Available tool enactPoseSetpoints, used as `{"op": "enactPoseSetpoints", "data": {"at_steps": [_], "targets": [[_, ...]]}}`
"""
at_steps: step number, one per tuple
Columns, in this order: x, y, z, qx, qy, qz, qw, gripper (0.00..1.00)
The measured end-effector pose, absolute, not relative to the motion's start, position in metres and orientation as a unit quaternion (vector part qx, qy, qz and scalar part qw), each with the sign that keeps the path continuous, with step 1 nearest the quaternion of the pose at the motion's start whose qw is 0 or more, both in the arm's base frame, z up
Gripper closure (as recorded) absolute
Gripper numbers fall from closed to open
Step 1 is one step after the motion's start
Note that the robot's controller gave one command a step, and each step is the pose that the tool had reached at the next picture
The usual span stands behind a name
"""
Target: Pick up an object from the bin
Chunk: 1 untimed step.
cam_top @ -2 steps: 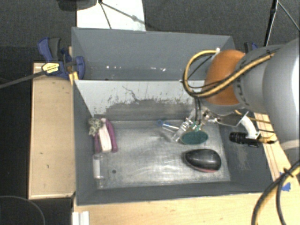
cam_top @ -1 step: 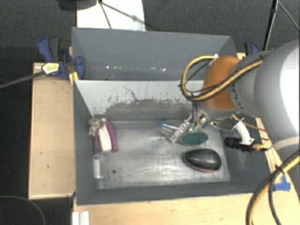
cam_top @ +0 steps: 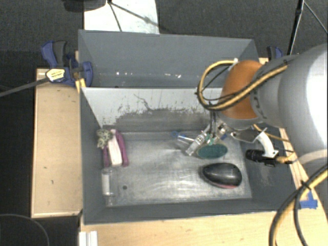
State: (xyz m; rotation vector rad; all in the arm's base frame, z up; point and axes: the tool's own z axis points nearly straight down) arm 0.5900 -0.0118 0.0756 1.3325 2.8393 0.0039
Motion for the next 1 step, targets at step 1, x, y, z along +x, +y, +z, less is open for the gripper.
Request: {"op": "enactPoseSetpoints", "data": {"at_steps": [1], "targets": [[0.5917, -0.0127, 0.0777, 0.423, 0.906, 0.001, 0.005, 1.00]]}}
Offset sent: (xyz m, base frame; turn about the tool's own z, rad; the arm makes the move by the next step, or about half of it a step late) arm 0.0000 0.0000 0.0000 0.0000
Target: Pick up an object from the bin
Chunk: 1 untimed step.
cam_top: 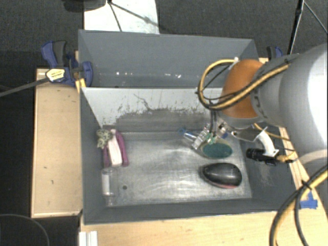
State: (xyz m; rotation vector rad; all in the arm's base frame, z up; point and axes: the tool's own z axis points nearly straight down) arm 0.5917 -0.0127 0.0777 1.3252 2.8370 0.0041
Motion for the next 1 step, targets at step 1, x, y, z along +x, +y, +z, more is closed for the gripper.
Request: {"op": "enactPoseSetpoints", "data": {"at_steps": [1], "targets": [[0.5925, -0.0129, 0.0956, 0.420, 0.908, 0.001, 0.003, 1.00]]}}
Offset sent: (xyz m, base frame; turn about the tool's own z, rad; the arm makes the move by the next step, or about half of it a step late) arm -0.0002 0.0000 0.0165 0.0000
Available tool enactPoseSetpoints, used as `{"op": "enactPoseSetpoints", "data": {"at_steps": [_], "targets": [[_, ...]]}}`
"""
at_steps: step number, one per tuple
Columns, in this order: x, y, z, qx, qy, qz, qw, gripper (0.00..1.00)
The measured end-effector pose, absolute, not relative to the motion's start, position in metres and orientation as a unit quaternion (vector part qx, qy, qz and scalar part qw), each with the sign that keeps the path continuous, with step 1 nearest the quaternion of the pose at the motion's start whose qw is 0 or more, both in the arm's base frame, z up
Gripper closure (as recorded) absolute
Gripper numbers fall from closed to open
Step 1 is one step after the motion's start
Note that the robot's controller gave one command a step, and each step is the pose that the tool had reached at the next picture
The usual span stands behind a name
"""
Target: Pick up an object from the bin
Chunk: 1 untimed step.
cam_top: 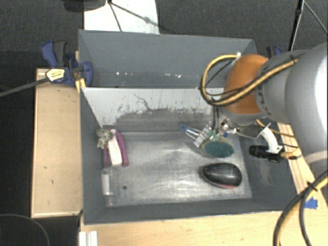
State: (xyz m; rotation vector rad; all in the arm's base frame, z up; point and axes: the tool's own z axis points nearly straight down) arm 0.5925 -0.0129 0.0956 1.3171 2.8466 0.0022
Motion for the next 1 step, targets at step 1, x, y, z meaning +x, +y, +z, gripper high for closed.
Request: {"op": "enactPoseSetpoints", "data": {"at_steps": [1], "targets": [[0.5941, -0.0134, 0.1554, 0.415, 0.910, 0.001, 0.004, 1.00]]}}
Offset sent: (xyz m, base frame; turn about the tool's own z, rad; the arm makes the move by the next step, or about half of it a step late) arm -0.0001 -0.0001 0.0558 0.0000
